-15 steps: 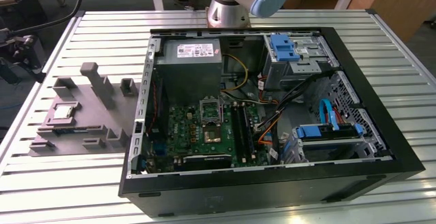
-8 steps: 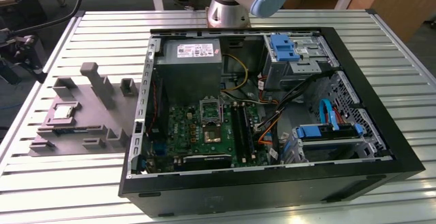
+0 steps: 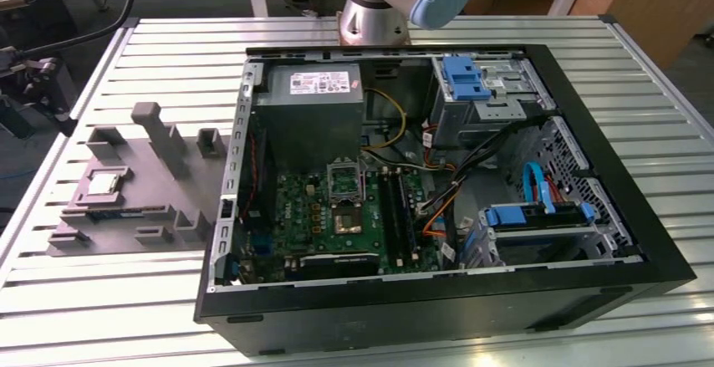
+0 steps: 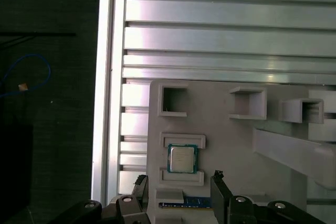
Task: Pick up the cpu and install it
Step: 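Pick up the cpu and move it towards the insertion slot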
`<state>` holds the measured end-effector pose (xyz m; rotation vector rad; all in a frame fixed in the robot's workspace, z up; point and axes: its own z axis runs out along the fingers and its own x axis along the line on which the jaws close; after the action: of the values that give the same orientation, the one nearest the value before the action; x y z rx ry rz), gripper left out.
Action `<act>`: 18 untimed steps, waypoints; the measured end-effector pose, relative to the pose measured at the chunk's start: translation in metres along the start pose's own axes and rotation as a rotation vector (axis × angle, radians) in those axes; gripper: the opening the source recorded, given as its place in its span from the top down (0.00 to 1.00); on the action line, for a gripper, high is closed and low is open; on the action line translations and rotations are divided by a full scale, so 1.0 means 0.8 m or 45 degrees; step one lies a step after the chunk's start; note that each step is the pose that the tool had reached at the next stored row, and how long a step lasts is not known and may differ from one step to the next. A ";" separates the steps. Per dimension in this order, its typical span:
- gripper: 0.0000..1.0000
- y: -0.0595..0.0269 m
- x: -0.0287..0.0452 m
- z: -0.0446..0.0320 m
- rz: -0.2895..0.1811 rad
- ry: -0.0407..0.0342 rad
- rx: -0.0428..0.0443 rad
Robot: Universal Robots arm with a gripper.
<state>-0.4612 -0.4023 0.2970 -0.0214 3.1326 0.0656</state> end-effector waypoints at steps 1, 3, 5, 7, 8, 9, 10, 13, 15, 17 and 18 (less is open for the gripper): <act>0.41 0.000 0.0000 0.0000 0.000 -0.0001 0.000; 0.41 0.000 0.0000 0.0001 0.000 -0.0001 0.000; 0.41 0.000 0.0001 0.0012 0.000 -0.0003 0.000; 0.41 0.000 0.0001 0.0037 0.000 -0.0001 0.000; 0.41 -0.001 0.0001 0.0055 0.000 -0.0002 0.000; 0.41 -0.001 0.0001 0.0073 0.000 -0.0002 0.000; 0.41 -0.002 0.0001 0.0093 0.001 -0.0001 0.000; 0.41 -0.003 -0.0006 0.0162 0.001 -0.0001 0.000; 0.41 -0.004 -0.0015 0.0197 0.000 0.0000 0.000; 0.41 -0.004 -0.0032 0.0226 0.000 0.0001 0.000; 0.41 -0.005 -0.0043 0.0235 0.001 0.0001 0.000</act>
<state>-0.4575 -0.4051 0.2781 -0.0207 3.1326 0.0655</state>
